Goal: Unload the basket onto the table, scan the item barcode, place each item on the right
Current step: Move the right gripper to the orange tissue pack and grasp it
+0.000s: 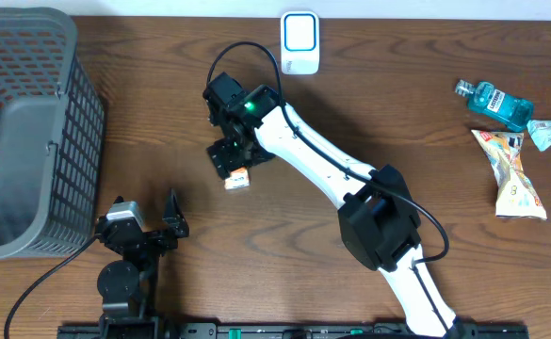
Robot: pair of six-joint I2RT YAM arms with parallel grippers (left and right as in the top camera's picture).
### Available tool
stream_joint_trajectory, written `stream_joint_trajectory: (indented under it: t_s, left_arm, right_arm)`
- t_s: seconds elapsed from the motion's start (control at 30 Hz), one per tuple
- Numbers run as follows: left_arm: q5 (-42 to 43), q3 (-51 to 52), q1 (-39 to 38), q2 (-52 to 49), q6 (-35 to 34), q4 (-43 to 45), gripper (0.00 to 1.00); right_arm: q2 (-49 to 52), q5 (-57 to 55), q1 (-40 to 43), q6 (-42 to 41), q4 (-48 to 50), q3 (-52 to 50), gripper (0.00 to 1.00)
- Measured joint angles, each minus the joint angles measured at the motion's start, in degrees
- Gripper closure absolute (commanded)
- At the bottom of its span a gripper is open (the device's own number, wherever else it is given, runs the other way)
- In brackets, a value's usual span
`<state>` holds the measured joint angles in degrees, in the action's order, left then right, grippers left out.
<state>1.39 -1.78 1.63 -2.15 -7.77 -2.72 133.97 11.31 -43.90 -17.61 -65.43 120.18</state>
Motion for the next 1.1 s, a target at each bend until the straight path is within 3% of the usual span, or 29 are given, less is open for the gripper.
stream_joint_trajectory:
  t_s: [0.07,0.23,0.67,1.1]
  left_arm:
    - [0.0,0.0,0.0,0.0,0.0,0.0,0.02]
    - [0.0,0.0,0.0,0.0,0.0,0.0,0.02]
    - [0.0,0.0,0.0,0.0,0.0,0.0,0.02]
    - [0.0,0.0,0.0,0.0,0.0,0.0,0.02]
  right_arm:
    - [0.0,-0.7,0.0,-0.6,-1.4,0.0,0.48]
    - [0.0,-1.4,0.0,-1.8,-2.8,0.0,0.98]
    - [0.1,-1.2,0.0,-6.6,4.3,-0.4,0.99]
    - [5.3,3.1,-0.5,-8.7,4.0,-1.4,0.99]
